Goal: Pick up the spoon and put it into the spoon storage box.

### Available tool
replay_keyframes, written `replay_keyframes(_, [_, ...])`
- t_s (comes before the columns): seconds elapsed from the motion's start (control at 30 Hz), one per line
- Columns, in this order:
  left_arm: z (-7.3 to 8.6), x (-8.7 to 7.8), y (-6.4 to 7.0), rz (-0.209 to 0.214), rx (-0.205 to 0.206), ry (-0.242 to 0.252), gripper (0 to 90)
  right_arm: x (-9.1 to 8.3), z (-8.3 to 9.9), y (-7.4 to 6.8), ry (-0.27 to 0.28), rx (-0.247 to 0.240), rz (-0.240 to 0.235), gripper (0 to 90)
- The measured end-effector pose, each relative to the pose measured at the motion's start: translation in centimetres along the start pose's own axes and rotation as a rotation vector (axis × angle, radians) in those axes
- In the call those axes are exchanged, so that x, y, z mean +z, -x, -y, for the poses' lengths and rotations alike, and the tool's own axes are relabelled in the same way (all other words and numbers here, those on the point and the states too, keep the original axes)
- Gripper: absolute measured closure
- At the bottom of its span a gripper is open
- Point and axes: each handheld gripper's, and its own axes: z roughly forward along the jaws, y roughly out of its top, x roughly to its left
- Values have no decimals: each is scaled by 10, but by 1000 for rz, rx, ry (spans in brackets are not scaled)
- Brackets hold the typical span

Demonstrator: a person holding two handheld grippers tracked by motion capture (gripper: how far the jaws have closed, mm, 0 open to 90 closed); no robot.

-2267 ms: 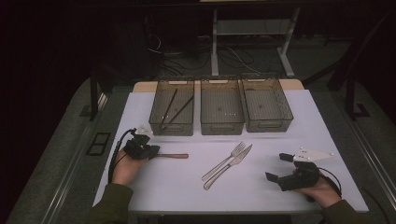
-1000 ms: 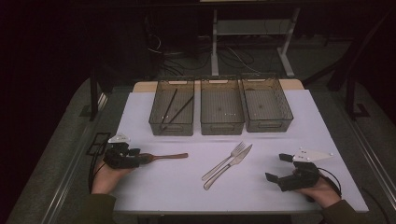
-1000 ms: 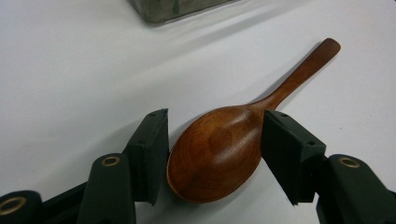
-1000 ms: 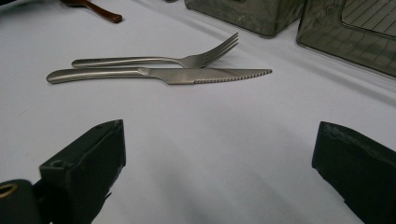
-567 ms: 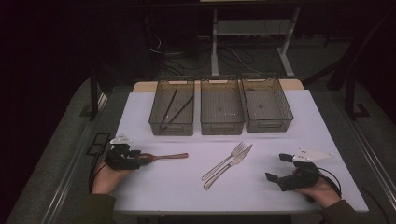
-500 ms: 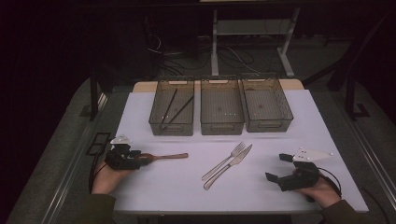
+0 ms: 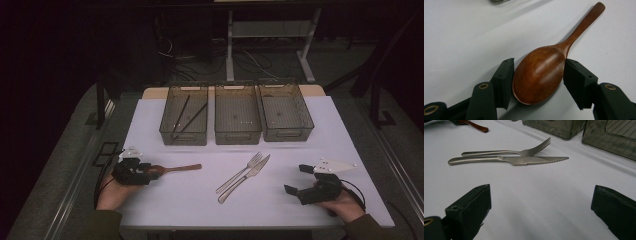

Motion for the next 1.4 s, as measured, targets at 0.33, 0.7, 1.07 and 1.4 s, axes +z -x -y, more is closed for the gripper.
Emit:
replay_keyframes(0.33, [1, -1, 3, -16, 40, -7, 455, 0, 0, 0, -1, 0, 0, 23])
replay_keyframes(0.7, [-1, 2, -3, 32, -34, 32, 461, 0, 0, 0, -2, -5, 0, 23])
replay_keyframes(1.07, [-1, 4, -4, 6, -18, 36, 491, 1, 0, 0, -2, -7, 0, 23])
replay_keyframes(1.4, [1, 1, -2, 63, -1, 26, 662, 0, 0, 0, -2, -6, 0, 23])
